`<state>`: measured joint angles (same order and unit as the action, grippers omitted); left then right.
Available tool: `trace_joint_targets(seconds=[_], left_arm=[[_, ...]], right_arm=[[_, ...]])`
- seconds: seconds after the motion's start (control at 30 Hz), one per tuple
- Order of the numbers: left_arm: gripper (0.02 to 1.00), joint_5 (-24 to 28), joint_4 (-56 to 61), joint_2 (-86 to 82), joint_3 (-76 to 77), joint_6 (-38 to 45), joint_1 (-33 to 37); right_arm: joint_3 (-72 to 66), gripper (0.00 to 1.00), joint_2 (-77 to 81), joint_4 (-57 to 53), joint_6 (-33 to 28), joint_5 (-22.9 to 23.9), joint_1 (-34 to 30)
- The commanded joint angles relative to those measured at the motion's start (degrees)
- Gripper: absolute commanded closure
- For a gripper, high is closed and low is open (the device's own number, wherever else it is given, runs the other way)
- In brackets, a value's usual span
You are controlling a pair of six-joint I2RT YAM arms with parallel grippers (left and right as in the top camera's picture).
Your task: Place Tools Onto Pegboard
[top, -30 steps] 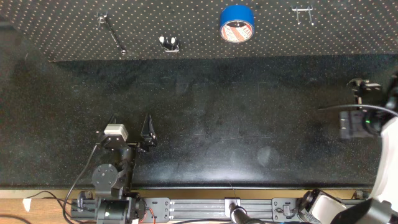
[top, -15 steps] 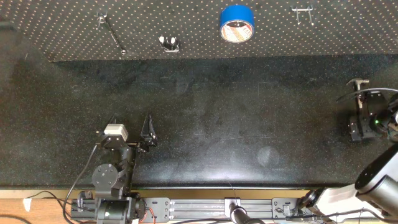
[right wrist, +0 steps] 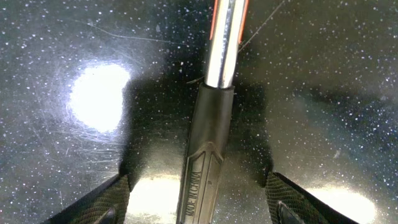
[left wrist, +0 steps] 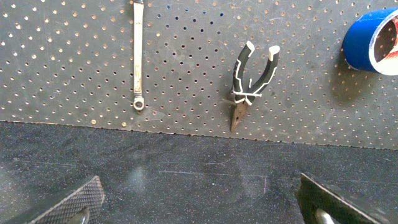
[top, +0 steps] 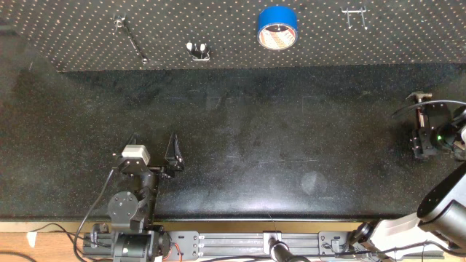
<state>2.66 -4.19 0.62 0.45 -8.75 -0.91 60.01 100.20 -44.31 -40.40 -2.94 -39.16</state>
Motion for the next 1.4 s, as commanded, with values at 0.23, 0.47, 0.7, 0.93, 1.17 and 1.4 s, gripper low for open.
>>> trace_joint_targets(seconds=[0.23,0.47,0.7,0.93,1.17,1.4], left_arm=[[0.02,0.83,-0.31,-0.44,-0.13,0.9,0.15],[0.02,0.83,-0.33,-0.44,-0.13,0.9,0.15],[0.02,0.83,-0.31,-0.44,-0.13,0.9,0.15],[0.02,0.83,-0.33,-0.44,-0.13,0.9,0.15],[0.02,0.83,-0.33,-0.44,-0.13,0.9,0.15],[0.02,0.83,-0.31,-0.44,-0.13,0.9,0.15]], right_arm=[[-1.09,0.915,2.54,-0.35,1.27,0.33,0.2],[-1.09,0.925,-20.48,-5.95,8.37,-5.62,0.85],[-0.42,0.925,-42.95,-8.7,18.36,-10.27,22.36],[-0.09,0.925,-41.27,1.53,21.79,-4.98,36.68],[-0.09,0.925,-34.49,7.43,23.26,-1.51,36.94],[-0.09,0.923,-30.82,13.03,23.93,0.24,36.94]])
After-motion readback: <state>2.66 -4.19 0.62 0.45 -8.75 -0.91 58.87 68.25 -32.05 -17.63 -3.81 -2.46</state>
